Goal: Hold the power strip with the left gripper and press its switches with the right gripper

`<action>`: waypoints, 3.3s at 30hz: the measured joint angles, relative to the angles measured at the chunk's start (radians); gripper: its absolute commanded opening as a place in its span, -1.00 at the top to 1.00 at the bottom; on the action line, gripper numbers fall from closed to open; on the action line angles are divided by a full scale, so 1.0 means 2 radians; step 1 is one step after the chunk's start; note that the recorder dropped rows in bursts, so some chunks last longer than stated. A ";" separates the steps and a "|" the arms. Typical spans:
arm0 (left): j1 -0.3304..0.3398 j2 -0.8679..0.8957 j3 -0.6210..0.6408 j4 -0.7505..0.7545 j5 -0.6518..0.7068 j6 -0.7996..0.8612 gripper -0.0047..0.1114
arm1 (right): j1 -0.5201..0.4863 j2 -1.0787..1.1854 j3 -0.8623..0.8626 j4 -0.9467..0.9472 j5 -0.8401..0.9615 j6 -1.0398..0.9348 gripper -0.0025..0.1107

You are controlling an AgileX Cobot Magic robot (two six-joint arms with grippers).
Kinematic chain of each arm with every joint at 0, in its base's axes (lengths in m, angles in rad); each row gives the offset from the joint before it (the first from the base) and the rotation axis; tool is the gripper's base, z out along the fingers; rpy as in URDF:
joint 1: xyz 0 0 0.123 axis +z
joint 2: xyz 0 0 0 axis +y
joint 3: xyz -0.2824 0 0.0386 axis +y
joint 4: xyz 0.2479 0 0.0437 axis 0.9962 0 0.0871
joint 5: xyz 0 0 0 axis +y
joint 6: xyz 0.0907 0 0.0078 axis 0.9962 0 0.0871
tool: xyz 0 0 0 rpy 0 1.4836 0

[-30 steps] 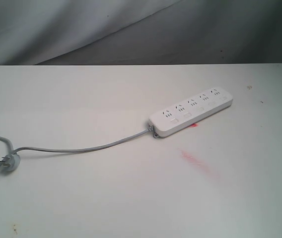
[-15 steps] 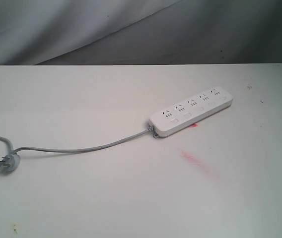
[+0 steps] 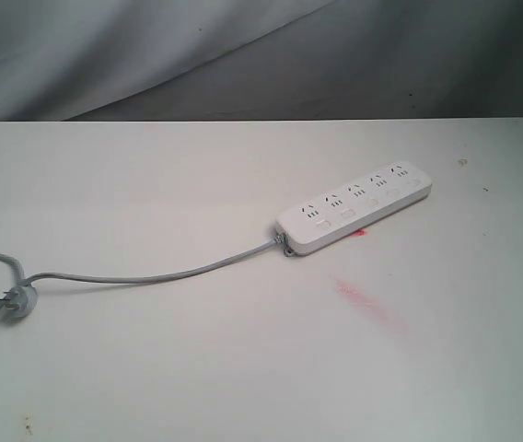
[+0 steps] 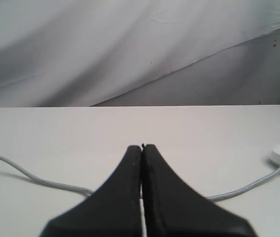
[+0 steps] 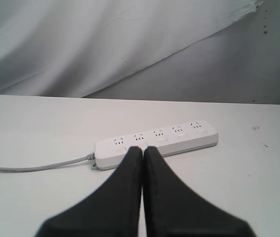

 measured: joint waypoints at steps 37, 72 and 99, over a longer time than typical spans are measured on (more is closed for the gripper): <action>0.000 0.000 0.000 -0.001 0.000 0.000 0.92 | -0.195 0.000 0.000 -0.002 0.000 -0.024 0.96; 0.000 0.000 0.000 -0.001 0.000 0.000 0.92 | -0.205 0.000 0.000 0.136 0.000 -0.196 0.96; 0.000 0.000 0.000 -0.001 0.000 0.000 0.92 | -0.203 0.000 0.000 0.136 0.000 -0.196 0.96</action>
